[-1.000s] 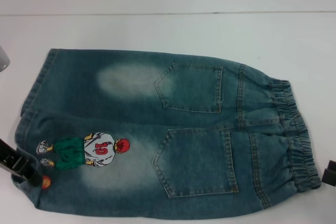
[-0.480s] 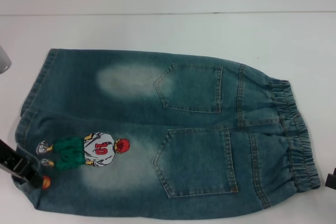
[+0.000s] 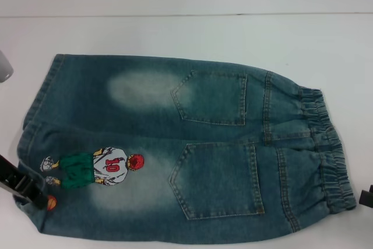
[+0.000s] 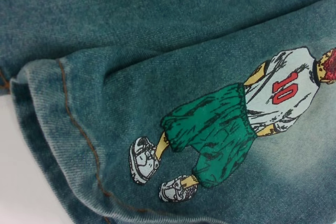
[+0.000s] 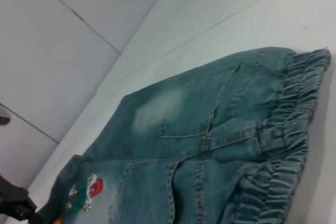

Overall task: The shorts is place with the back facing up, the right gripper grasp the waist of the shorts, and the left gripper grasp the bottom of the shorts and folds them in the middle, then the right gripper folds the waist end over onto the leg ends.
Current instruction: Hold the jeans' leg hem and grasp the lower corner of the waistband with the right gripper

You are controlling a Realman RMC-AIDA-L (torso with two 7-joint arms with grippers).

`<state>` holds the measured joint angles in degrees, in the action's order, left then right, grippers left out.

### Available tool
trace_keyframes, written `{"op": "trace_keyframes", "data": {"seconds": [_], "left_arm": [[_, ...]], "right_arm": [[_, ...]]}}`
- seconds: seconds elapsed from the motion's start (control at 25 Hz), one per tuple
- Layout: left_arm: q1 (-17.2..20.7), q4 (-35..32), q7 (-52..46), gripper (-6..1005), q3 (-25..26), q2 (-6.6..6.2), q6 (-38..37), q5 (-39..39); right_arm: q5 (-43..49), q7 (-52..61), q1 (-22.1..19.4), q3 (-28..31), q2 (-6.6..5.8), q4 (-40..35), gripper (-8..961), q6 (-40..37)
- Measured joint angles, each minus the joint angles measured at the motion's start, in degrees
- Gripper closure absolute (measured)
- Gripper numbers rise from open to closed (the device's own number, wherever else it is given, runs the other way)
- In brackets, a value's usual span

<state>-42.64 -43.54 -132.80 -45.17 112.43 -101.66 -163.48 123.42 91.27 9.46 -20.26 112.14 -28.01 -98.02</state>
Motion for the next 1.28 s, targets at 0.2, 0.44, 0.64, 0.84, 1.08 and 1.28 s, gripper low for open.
{"op": "trace_keyframes", "data": {"seconds": [0.2, 0.44, 0.64, 0.84, 1.08, 1.28], "left_arm": [[0.05, -0.49, 0.0, 949, 0.0, -0.02, 0.03, 0.0], [0.05, -0.57, 0.0, 948, 0.0, -0.01, 0.06, 0.01], [0.02, -0.7, 0.0, 948, 0.0, 0.04, 0.17, 0.01], [0.0, -0.76, 0.0, 948, 0.0, 0.07, 0.67, 0.01], [-0.09, -0.76, 0.0, 947, 0.0, 0.01, 0.76, 0.15], [-0.16, -0.76, 0.03, 947, 0.0, -0.06, 0.88, 0.3]], "right_arm": [[0.06, 0.3, 1.55, -0.5, -0.07, 0.38, 259, 0.82], [0.61, 0.15, 3.58, -1.2, 0.39, 0.52, 264, 0.89], [2.06, 0.32, 4.19, -1.22, 0.76, 0.68, 267, 2.13], [2.53, 0.32, 4.18, -1.24, 0.89, 1.49, 271, 3.44], [3.21, 0.45, 3.76, -0.6, 0.79, 1.56, 275, 3.9], [3.11, 0.84, 3.62, -0.53, 0.57, 1.55, 279, 3.9]]}}
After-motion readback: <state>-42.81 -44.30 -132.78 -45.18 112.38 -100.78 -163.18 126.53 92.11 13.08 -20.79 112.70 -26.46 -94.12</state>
